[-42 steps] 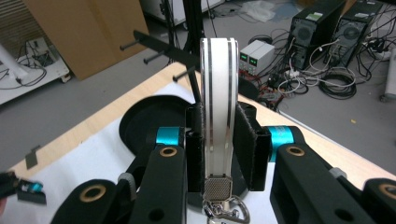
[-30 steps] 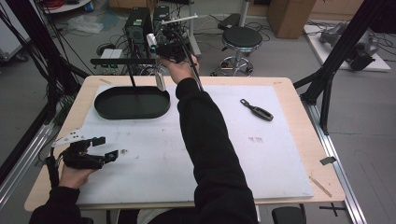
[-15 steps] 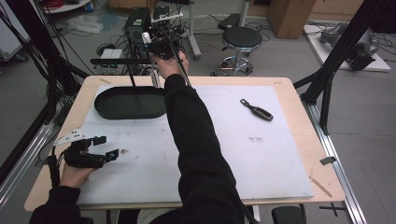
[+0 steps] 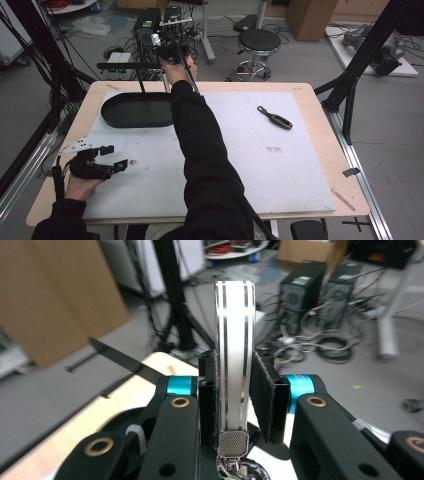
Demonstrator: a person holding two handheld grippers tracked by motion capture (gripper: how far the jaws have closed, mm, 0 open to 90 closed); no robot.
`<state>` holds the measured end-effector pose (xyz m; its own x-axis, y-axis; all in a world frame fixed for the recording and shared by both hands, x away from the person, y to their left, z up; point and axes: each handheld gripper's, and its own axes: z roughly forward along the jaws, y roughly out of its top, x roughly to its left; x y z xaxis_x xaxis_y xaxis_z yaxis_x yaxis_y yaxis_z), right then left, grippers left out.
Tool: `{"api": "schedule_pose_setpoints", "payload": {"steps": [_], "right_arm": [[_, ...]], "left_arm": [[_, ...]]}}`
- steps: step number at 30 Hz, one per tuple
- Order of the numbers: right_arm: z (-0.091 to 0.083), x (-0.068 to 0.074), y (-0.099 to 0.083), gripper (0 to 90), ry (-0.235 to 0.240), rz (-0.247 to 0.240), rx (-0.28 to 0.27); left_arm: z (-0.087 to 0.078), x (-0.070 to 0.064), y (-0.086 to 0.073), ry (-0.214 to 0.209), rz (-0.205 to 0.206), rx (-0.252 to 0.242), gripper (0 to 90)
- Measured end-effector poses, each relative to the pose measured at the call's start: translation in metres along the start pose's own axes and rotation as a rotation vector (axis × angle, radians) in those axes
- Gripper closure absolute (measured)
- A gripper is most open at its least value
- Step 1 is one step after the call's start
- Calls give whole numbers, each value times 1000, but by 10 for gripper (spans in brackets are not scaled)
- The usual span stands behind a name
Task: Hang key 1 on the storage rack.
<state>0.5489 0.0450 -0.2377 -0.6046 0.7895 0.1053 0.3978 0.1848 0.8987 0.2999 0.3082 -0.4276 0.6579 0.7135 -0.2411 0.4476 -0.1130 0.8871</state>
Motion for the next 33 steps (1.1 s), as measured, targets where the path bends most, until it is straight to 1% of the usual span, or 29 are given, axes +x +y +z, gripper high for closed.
{"api": "schedule_pose_setpoints", "payload": {"steps": [1, 3, 7, 8, 10, 11, 12, 13, 14, 15, 16, 17, 18, 19, 20, 22, 24, 25, 26, 27, 28, 29, 33], "right_arm": [[2, 2, 0, 752, -9, -5, -2], [4, 3, -1, 752, -19, 11, -25], [7, 3, -2, 752, -51, 12, -49], [7, 2, -2, 752, -49, 19, -56], [5, -1, -1, 751, -36, 18, -70], [4, -3, -1, 751, -23, 16, -71], [4, -4, -1, 748, 6, 17, -57], [2, -4, -2, 644, 51, -13, -39], [2, -4, -2, 644, 51, -13, -39], [0, -4, -3, 571, 61, -25, -41], [-3, -4, -5, 487, 86, -39, -36], [-6, -4, -7, 428, 100, -45, -37], [-9, -5, -8, 393, 105, -47, -39], [-13, -6, -9, 317, 126, -49, -34], [-19, -7, -11, 246, 152, -61, -42], [-30, -7, -13, 175, 162, -81, -74], [-38, -10, -15, 110, 180, -87, -87], [-41, -12, -16, 109, 183, -83, -85], [-45, -15, -18, 89, 191, -86, -86], [-48, -18, -19, 24, 188, -81, -77], [-49, -20, -21, 6, 176, -78, -67], [-51, -25, -23, 6, 174, -75, -52], [-59, -39, -32, 6, 162, -88, -25]], "left_arm": [[0, -1, 0, 0, 1, 2, 59], [0, -1, 0, 1, 8, 7, 59], [0, -1, 0, -1, 0, 1, 59], [0, -1, 0, 0, 2, 0, 59], [-1, -1, 0, -1, 2, -2, 59], [-1, -1, 0, -1, 1, -3, 59], [-1, -1, 0, -1, 3, -3, 59], [-1, -1, 0, 0, 5, -1, 59], [-1, -2, 0, 1, 5, 2, 59], [-1, -2, 0, 1, 9, 2, 59], [-1, -2, 0, 5, 8, 1, 59], [-1, -2, 0, 5, 8, 1, 59], [-2, -3, 0, 7, 9, 1, 59], [-2, -3, 0, 9, 9, 3, 59], [-2, -3, 0, 11, 11, 3, 59], [-1, -4, 0, 10, 13, 4, 59], [-1, -4, 0, 9, 14, 8, 59], [-1, -4, 0, 10, 15, 7, 59], [-1, -4, 0, 10, 15, 8, 59], [-1, -4, 0, 12, 15, 6, 59], [-1, -4, 0, 13, 13, 5, 59], [-2, -4, 0, 14, 14, 5, 59], [-1, -4, 0, 15, 15, 9, 59]]}}
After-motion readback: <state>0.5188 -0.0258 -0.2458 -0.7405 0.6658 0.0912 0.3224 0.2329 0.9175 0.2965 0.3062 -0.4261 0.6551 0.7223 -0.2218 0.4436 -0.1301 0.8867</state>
